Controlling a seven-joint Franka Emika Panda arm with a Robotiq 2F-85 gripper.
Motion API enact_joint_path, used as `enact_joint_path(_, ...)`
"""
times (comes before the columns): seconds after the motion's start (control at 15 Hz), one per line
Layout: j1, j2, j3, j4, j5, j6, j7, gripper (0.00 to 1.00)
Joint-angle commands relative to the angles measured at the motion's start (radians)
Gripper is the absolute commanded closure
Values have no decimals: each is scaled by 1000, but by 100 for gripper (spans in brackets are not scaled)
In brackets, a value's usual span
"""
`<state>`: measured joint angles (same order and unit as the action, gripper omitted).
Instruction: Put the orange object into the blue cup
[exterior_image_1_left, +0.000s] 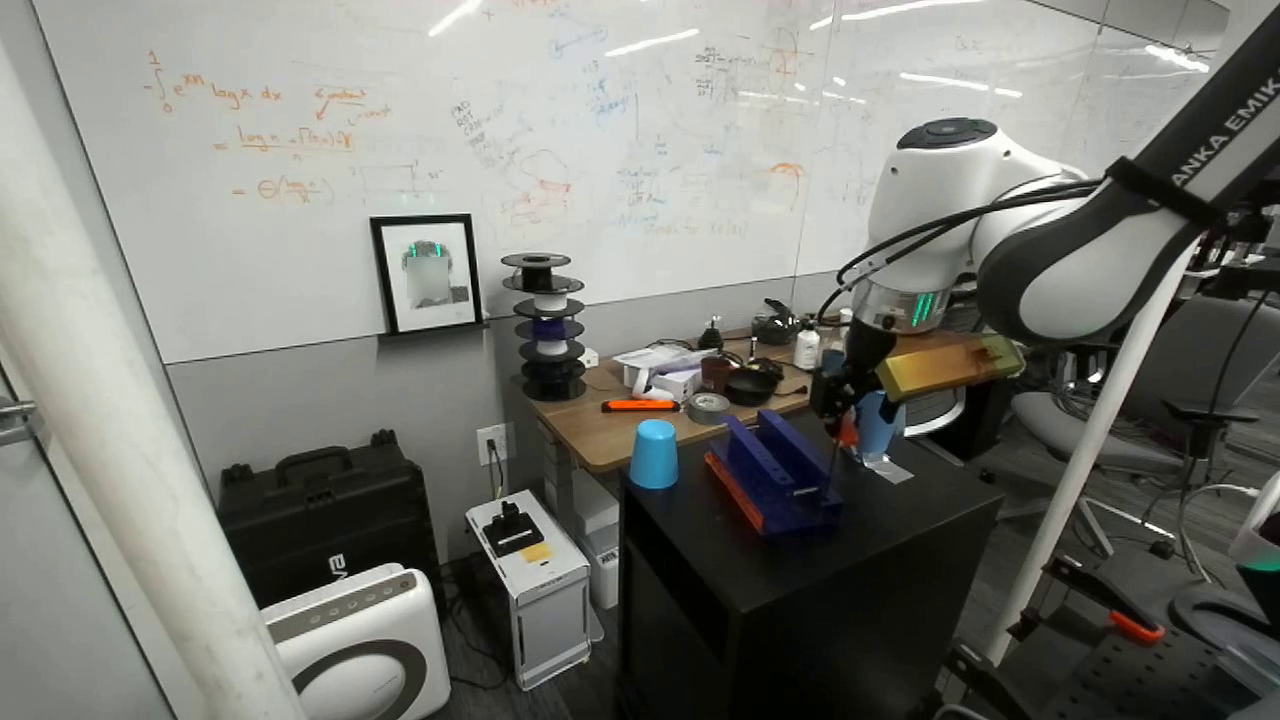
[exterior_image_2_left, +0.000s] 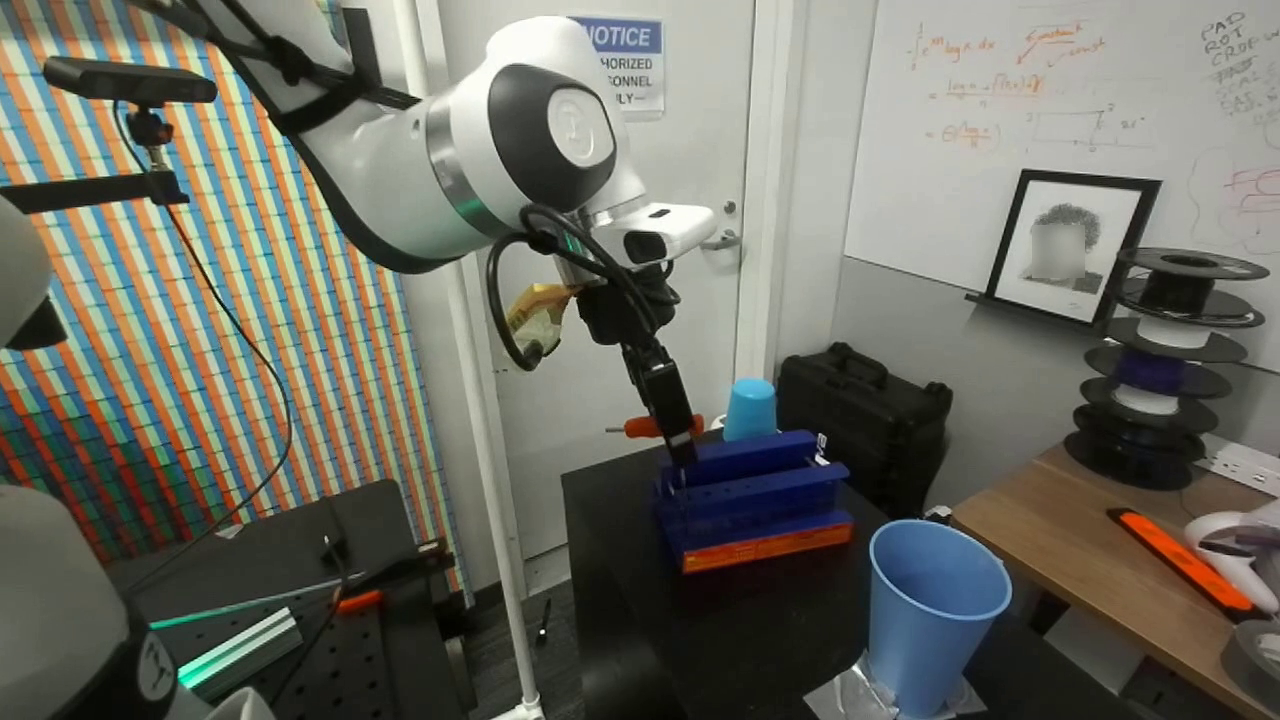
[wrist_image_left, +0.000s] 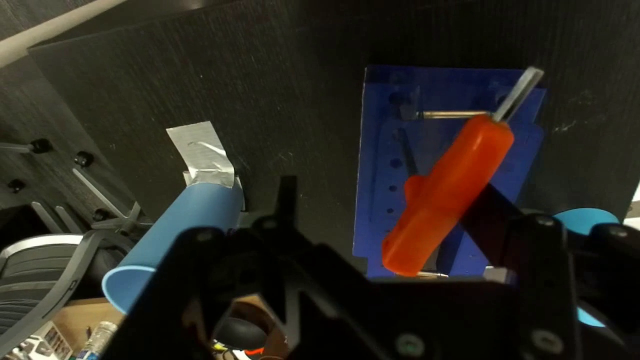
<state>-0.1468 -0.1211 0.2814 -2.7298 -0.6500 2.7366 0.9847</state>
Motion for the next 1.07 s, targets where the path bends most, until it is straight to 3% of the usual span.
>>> enact_joint_path(0.0,-13,37,9,19,-82,37,79,51)
enact_joint_path(0.4,1,-8,2,26,-113,44,89,94)
enact_joint_path(0.73,70,-178,-24,-37,71,83,-75,91)
enact_joint_path(0.8,125,-219,-67,-46,139,73,-137,90)
enact_joint_path(1.0,194,-309,-113,-14,354,2,-333,90)
